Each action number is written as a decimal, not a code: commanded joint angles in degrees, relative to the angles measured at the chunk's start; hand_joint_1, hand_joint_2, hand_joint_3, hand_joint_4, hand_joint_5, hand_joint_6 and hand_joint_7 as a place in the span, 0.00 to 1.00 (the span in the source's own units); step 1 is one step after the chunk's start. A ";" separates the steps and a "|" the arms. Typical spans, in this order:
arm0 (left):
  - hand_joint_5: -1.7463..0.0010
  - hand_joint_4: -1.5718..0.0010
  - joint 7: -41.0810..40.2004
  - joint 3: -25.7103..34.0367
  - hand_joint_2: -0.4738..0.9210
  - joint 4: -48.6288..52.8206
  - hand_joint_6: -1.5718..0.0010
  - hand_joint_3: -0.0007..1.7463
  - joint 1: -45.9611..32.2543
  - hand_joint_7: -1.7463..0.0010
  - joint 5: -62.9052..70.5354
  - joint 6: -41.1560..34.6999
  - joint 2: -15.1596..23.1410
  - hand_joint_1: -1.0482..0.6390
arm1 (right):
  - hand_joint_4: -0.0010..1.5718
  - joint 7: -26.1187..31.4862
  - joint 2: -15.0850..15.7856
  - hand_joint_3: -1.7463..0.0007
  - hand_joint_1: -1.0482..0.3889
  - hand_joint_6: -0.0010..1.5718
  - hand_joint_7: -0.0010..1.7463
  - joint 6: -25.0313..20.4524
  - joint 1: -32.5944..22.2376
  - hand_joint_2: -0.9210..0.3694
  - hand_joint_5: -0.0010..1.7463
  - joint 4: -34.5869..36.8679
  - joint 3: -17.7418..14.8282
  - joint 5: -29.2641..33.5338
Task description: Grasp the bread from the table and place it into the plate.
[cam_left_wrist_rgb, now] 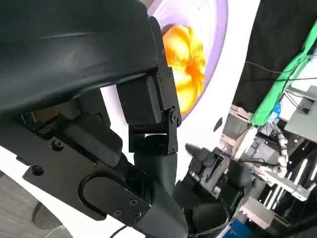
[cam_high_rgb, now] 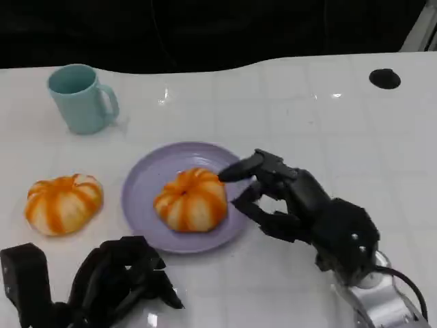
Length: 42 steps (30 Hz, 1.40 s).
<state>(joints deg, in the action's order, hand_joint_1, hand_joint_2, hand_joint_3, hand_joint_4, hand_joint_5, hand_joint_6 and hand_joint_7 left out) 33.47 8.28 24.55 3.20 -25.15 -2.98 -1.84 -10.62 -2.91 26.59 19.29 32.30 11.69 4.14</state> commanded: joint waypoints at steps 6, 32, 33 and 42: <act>0.63 0.00 -0.98 0.08 0.84 0.14 0.00 0.00 -1.04 0.69 0.11 -2.16 0.37 0.00 | 0.43 -7.04 4.97 0.84 0.36 0.39 0.92 -10.20 -13.26 0.00 1.00 -18.40 -3.08 -7.01; 0.62 0.00 -1.10 -0.04 0.84 0.77 0.00 0.00 -1.02 0.68 0.95 -0.72 0.54 0.00 | 0.49 -13.65 9.93 0.86 0.34 0.38 0.97 -13.50 -31.75 0.00 1.00 -27.62 -8.64 -14.13; 0.62 0.00 -0.99 -0.05 0.84 0.66 0.00 0.00 -1.10 0.68 0.96 -0.75 0.69 0.00 | 0.49 -13.49 9.77 0.86 0.34 0.38 0.97 -13.25 -31.69 0.00 1.00 -27.28 -8.55 -13.97; 0.62 0.00 -0.77 0.06 0.84 0.48 0.00 0.00 -1.26 0.68 1.05 -0.50 1.25 0.00 | 0.48 -12.99 8.33 0.85 0.34 0.38 0.96 -10.64 -30.57 0.00 1.00 -24.62 -7.85 -13.30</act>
<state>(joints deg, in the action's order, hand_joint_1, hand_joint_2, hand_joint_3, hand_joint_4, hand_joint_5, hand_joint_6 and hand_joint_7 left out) 32.99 8.09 24.47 3.03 -24.94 -3.40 -1.82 -23.90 5.47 14.71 -11.70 6.70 3.99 -9.58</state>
